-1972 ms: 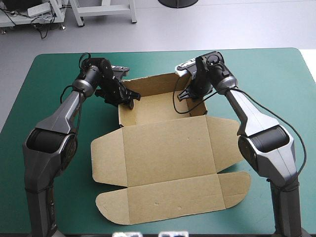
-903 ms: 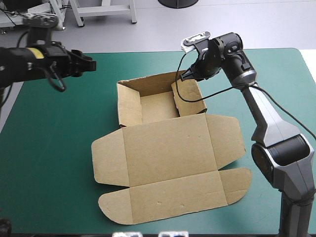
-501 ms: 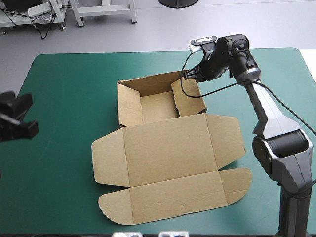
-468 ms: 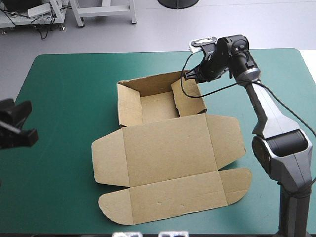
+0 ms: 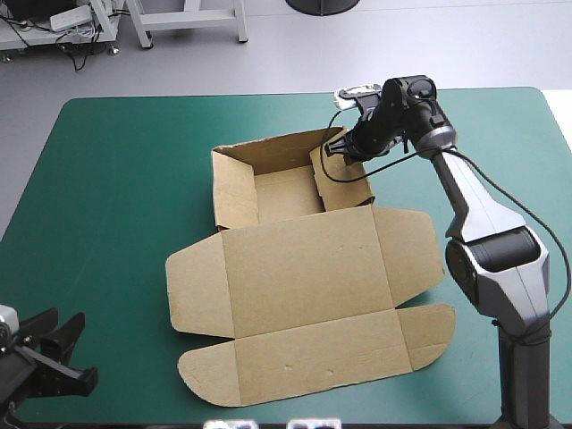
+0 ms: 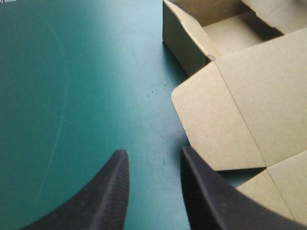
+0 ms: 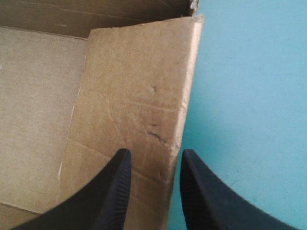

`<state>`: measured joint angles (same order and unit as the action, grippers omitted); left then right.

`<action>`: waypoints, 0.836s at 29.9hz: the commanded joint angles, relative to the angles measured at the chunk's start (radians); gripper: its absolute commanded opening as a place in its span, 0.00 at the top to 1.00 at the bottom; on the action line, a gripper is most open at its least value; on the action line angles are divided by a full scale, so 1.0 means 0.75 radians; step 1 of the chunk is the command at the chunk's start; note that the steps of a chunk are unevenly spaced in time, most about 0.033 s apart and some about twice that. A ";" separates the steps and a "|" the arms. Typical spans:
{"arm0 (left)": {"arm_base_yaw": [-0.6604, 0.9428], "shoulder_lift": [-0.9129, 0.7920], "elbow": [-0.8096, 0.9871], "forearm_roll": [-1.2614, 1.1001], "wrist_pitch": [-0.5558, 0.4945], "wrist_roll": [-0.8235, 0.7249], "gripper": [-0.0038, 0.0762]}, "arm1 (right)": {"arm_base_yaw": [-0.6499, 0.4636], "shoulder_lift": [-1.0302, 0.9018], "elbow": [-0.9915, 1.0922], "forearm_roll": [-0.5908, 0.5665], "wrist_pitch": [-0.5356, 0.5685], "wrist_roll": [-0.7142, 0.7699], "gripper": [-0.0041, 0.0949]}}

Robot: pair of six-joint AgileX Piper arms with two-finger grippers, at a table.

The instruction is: Fold the box

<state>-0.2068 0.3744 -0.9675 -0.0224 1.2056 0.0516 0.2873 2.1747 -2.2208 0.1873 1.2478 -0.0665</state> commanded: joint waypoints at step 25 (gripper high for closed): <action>-0.002 -0.290 0.359 -0.009 -0.178 -0.008 0.63 | -0.088 -0.264 -0.116 -0.288 0.009 -0.016 0.97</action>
<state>-0.2068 0.1377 -0.6795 -0.0309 1.1607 0.0507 0.2657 2.1388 -2.2438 0.0429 1.2458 -0.0764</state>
